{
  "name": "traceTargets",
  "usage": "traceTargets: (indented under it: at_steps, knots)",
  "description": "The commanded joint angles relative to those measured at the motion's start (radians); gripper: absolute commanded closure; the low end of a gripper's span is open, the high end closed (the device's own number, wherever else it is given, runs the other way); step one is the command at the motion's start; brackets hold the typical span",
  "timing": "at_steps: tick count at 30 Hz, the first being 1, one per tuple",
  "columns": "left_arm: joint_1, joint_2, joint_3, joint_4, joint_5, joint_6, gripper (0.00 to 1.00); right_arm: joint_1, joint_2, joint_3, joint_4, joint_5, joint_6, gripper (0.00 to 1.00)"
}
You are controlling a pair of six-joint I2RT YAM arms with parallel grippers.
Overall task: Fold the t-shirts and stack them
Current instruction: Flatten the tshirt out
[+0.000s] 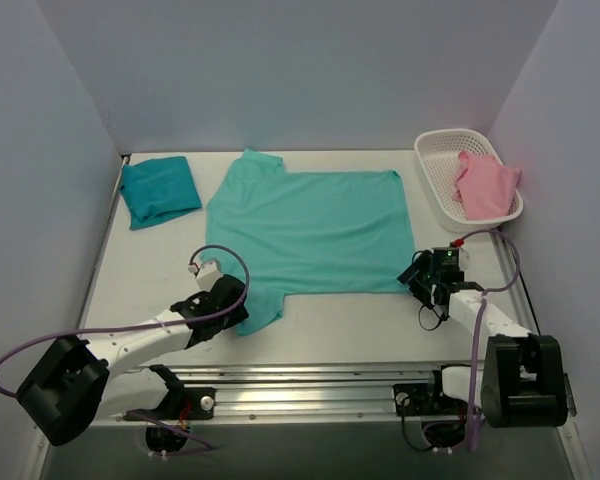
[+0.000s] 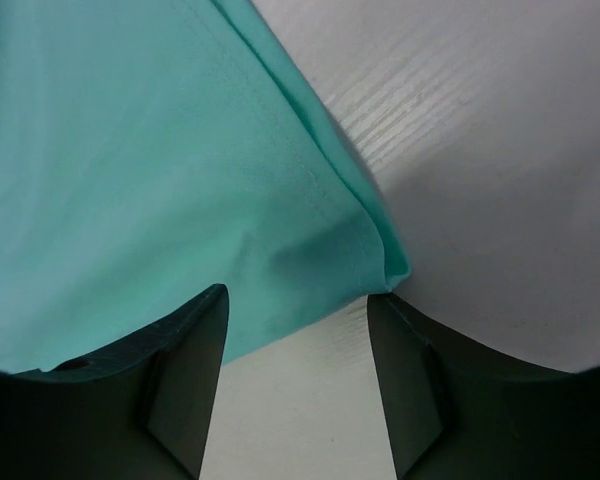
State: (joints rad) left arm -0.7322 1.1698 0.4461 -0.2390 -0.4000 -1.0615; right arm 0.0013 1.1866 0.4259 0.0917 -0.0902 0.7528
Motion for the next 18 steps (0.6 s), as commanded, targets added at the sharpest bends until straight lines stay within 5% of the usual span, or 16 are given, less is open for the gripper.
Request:
traceTargets:
  at_steps: [1, 8, 18]
  knots:
    - [-0.004, -0.019, 0.031, -0.083, 0.032, 0.006, 0.60, -0.026, 0.030, -0.019, 0.025, -0.008, 0.003, 0.46]
    - [-0.015, -0.243, 0.057, -0.288, 0.017, -0.012, 0.59, -0.030, 0.027, -0.019, 0.031, -0.014, 0.003, 0.56]
    - [-0.033, -0.328, 0.020, -0.341, 0.072, -0.040, 0.56, -0.040, 0.051, -0.019, 0.049, -0.045, -0.004, 0.96]
